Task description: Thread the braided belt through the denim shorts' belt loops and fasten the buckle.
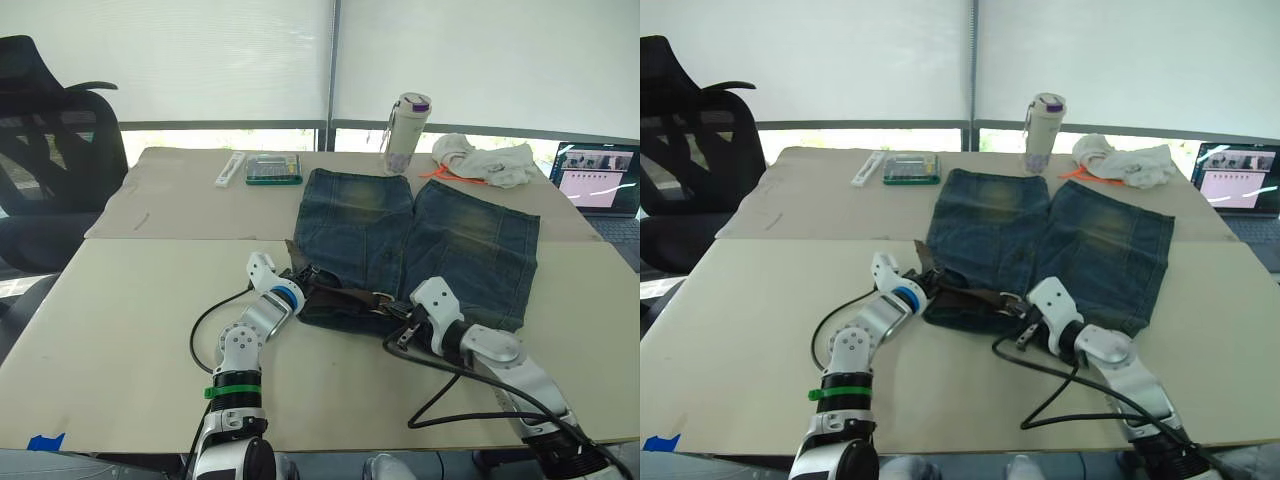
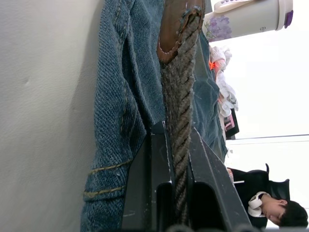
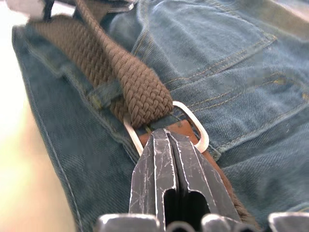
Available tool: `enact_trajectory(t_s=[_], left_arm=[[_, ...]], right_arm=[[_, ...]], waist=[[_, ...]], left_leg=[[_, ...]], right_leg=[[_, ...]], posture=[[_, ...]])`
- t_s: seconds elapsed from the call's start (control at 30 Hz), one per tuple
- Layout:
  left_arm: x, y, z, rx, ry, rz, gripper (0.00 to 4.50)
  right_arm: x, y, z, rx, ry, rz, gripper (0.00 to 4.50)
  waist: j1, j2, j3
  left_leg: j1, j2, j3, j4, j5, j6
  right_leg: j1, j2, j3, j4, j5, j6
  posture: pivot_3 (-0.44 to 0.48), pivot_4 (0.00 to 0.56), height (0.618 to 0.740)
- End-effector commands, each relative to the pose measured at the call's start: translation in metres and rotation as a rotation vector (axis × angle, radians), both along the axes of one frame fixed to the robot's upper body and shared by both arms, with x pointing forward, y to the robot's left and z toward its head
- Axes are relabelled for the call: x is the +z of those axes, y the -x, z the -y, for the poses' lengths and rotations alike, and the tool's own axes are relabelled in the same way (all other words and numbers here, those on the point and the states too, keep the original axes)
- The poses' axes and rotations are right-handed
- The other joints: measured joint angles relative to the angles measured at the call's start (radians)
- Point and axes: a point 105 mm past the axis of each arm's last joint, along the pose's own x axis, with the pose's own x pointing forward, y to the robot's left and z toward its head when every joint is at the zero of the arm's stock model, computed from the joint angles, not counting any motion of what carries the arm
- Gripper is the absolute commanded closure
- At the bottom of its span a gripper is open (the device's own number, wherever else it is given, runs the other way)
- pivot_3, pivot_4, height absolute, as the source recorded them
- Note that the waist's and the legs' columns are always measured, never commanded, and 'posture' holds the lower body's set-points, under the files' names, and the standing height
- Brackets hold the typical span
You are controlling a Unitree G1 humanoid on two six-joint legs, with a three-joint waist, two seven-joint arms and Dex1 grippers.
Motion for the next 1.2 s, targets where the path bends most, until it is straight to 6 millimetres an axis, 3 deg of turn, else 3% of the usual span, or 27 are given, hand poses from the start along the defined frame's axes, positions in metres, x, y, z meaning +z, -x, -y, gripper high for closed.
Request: enact_trajectory(t_s=[0.03, 0.17, 0.47, 0.83, 1.2], left_arm=[[-0.002, 0.004, 0.014, -0.019, 0.041, -0.018, 4.50], [-0.002, 0.004, 0.014, -0.023, 0.035, -0.018, 4.50], [-0.001, 0.003, 0.014, -0.024, 0.031, -0.016, 4.50], [-0.003, 0.003, 0.014, -0.024, 0.028, -0.021, 4.50], [-0.003, 0.003, 0.014, -0.023, 0.029, -0.022, 4.50]], right_arm=[[-0.010, 0.004, 0.009, 0.023, 0.124, -0.015, 4.49], [-0.005, 0.003, 0.009, 0.043, 0.186, 0.023, 4.49], [0.012, -0.007, -0.005, 0.036, 0.099, 0.091, 4.49], [0.034, -0.012, -0.007, 0.049, 0.056, 0.140, 4.49], [0.031, -0.014, -0.015, 0.065, 0.060, 0.133, 4.49]], waist=[[0.000, 0.000, 0.000], [-0.001, 0.000, 0.000], [-0.002, -0.001, 0.000], [-0.001, -0.001, 0.000], [-0.001, -0.001, 0.000]], left_leg=[[0.000, 0.000, 0.000, 0.000, 0.000, 0.000], [0.000, 0.000, 0.000, 0.000, 0.000, 0.000], [0.000, 0.000, 0.000, 0.000, 0.000, -0.001], [0.000, 0.000, 0.000, 0.000, 0.000, -0.001], [-0.001, 0.000, 0.000, 0.000, 0.000, -0.001]], right_leg=[[0.000, 0.000, 0.000, 0.000, 0.000, 0.000], [0.000, 0.000, 0.000, 0.000, 0.000, 0.000], [0.000, 0.000, 0.000, 0.000, 0.000, 0.000], [-0.001, 0.000, 0.000, 0.000, 0.000, 0.000], [-0.001, 0.000, 0.000, 0.000, 0.000, 0.000]], posture=[[0.000, 0.150, 0.737], [0.000, 0.150, 0.737], [0.000, 0.150, 0.737], [0.000, 0.150, 0.737], [0.000, 0.150, 0.737]])
